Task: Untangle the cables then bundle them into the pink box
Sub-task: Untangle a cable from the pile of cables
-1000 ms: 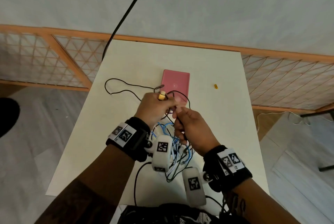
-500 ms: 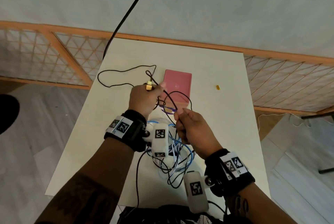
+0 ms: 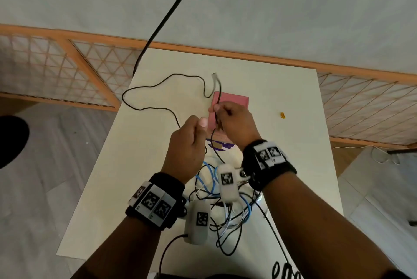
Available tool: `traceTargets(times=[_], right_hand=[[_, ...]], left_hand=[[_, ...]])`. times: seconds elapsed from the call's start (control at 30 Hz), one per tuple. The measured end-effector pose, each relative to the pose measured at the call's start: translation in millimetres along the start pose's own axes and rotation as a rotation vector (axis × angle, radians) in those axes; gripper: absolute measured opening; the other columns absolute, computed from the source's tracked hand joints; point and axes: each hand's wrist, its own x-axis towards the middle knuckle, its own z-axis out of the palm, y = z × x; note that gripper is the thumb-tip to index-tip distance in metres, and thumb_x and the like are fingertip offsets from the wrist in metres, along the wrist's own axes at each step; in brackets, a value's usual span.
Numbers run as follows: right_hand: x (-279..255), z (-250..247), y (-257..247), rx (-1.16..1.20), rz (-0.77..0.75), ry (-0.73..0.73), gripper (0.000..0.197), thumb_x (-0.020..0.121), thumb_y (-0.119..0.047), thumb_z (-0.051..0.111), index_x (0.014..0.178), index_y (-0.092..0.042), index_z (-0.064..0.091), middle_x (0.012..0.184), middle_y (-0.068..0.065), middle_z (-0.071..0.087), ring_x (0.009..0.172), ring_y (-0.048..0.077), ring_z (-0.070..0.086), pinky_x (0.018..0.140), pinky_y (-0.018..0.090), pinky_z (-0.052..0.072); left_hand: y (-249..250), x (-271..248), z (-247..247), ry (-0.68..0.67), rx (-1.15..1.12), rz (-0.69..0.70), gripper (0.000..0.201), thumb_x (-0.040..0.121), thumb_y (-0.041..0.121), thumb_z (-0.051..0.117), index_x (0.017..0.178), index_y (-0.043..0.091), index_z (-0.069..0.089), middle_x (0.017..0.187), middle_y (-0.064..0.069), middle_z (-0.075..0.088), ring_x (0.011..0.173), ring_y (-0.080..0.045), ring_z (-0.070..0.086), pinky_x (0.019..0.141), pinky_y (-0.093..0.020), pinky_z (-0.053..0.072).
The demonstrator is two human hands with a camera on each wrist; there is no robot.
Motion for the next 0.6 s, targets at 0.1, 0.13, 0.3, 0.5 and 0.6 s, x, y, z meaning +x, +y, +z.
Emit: traceTargets(times=[0.1, 0.13, 0.3, 0.5, 0.6], right_hand=[[44, 15, 1, 0.127, 0.099, -0.007, 0.027, 0.105, -0.009, 0.044, 0.105, -0.002, 0.070, 0.081, 0.006, 0.073, 0.065, 0.010, 0.071, 0.067, 0.020, 0.055], [58, 20, 2, 0.162, 0.126, 0.005, 0.026, 0.104, -0.007, 0.044, 0.107, -0.001, 0.069, 0.087, 0.009, 0.075, 0.070, 0.014, 0.073, 0.065, 0.019, 0.053], [110, 35, 7, 0.319, 0.262, 0.050, 0.015, 0.102, -0.009, 0.051, 0.107, -0.006, 0.064, 0.101, 0.012, 0.072, 0.085, 0.020, 0.072, 0.055, 0.014, 0.048], [145, 53, 27, 0.366, 0.458, -0.005, 0.024, 0.104, -0.024, 0.051, 0.113, -0.006, 0.064, 0.118, 0.012, 0.071, 0.094, 0.018, 0.068, 0.067, 0.026, 0.050], [144, 56, 35, 0.210, 0.523, -0.131, 0.038, 0.104, -0.014, 0.050, 0.139, 0.001, 0.053, 0.144, 0.015, 0.058, 0.126, 0.027, 0.061, 0.099, 0.035, 0.051]], left_hand=[[-3, -5, 1, -0.017, -0.105, 0.033, 0.053, 0.107, 0.048, 0.030, 0.080, 0.005, 0.047, 0.072, -0.020, 0.048, 0.065, -0.030, 0.041, 0.062, -0.040, 0.036], [-3, -6, 0, -0.028, -0.132, 0.042, 0.051, 0.107, 0.048, 0.031, 0.079, 0.008, 0.048, 0.071, -0.018, 0.047, 0.066, -0.029, 0.041, 0.061, -0.036, 0.036], [-16, -8, -10, -0.045, -0.270, 0.001, 0.046, 0.107, 0.041, 0.039, 0.076, 0.011, 0.054, 0.066, -0.003, 0.049, 0.062, -0.009, 0.039, 0.060, -0.024, 0.033], [-34, -7, -27, -0.056, -0.437, -0.095, 0.063, 0.110, 0.043, 0.031, 0.071, -0.002, 0.052, 0.061, 0.009, 0.050, 0.060, -0.005, 0.040, 0.063, -0.017, 0.034], [-39, -6, -32, -0.035, -0.505, -0.140, 0.065, 0.102, 0.065, 0.036, 0.064, 0.017, 0.057, 0.061, 0.007, 0.048, 0.060, -0.010, 0.037, 0.063, -0.024, 0.031]])
